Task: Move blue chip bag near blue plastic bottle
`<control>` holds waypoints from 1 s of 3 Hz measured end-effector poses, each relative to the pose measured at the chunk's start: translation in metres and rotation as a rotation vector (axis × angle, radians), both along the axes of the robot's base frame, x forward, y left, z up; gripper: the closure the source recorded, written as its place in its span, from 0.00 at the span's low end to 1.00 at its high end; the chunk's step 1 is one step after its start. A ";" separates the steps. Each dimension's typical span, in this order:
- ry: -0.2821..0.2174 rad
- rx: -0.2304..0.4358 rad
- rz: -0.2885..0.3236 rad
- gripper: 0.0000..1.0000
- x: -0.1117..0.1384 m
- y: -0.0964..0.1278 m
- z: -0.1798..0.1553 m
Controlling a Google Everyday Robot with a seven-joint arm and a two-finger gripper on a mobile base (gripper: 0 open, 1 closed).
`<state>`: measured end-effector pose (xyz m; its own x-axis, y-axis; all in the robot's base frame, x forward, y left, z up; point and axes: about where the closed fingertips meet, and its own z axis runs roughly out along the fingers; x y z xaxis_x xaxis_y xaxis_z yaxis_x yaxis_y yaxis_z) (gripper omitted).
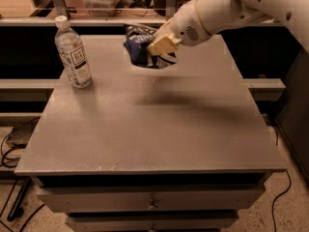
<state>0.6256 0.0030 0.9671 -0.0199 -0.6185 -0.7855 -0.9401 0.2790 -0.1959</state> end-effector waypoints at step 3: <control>0.045 0.035 0.091 1.00 -0.011 0.045 -0.020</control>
Offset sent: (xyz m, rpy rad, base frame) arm -0.0014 0.0100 -0.0099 0.0123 0.0476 0.0323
